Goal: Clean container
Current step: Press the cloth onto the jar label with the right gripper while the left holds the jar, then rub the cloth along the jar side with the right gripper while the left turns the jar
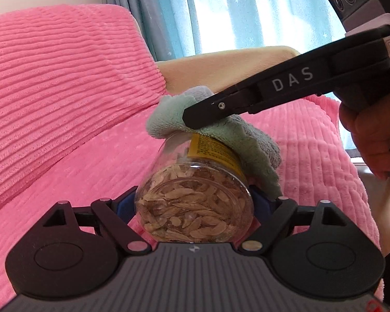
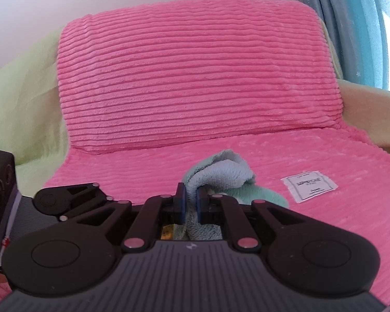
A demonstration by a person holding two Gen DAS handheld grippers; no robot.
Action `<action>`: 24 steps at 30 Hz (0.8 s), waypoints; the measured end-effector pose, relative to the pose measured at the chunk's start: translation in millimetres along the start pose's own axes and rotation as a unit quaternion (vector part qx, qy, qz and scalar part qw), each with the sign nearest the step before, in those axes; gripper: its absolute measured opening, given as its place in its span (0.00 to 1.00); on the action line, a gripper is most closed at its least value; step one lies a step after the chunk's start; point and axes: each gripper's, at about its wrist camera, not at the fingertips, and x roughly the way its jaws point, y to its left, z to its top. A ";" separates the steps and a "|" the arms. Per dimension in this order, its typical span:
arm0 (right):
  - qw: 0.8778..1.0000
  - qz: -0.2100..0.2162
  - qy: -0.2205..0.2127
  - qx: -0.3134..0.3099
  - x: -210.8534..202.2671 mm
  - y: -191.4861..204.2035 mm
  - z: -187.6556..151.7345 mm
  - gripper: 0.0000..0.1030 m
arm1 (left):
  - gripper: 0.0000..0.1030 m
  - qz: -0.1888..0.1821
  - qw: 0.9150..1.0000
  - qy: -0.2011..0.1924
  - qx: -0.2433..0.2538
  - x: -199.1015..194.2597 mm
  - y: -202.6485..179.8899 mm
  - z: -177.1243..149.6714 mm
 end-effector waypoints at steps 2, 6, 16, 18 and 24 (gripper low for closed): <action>0.999 0.038 0.003 0.008 -0.9 4.7 -1.1 0.07 | 0.84 0.002 1.000 0.005 0.004 0.7 -0.5 -1.2; 0.996 0.084 0.011 -0.020 1.1 26.5 -4.5 0.07 | 0.84 0.005 1.000 0.009 0.005 1.6 -0.1 -3.4; 0.999 0.017 -0.004 -0.035 4.3 14.5 -3.6 0.05 | 0.83 0.001 1.000 0.005 0.011 -0.5 -2.2 -3.5; 0.999 0.013 -0.004 -0.029 4.3 11.7 -3.5 0.05 | 0.83 0.001 1.000 0.004 0.008 -0.3 -1.6 -2.9; 1.000 0.003 -0.005 -0.010 4.6 3.3 -3.1 0.05 | 0.83 -0.041 0.995 0.002 -0.094 -0.7 23.8 -3.2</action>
